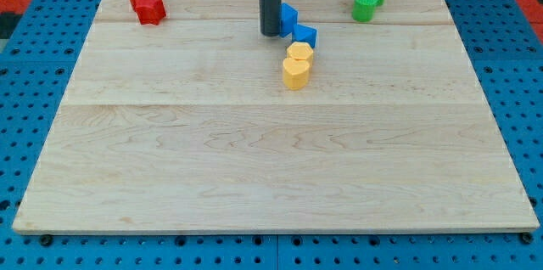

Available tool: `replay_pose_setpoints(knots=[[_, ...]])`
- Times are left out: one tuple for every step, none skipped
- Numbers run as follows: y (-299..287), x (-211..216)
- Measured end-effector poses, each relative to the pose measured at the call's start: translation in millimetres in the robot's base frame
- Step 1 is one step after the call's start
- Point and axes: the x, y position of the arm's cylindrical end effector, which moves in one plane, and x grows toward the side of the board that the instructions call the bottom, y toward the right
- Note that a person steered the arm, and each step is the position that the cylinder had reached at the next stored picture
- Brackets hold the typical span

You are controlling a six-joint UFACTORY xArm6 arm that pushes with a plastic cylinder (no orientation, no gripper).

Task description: Place the blue cube at the top center

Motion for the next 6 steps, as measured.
replay_pose_setpoints(knots=[[33.7, -20.8], [41.7, -14.9], [69.5, -23.7], [73.6, -34.1], [36.5, -36.4], [-6.2, -41.1]])
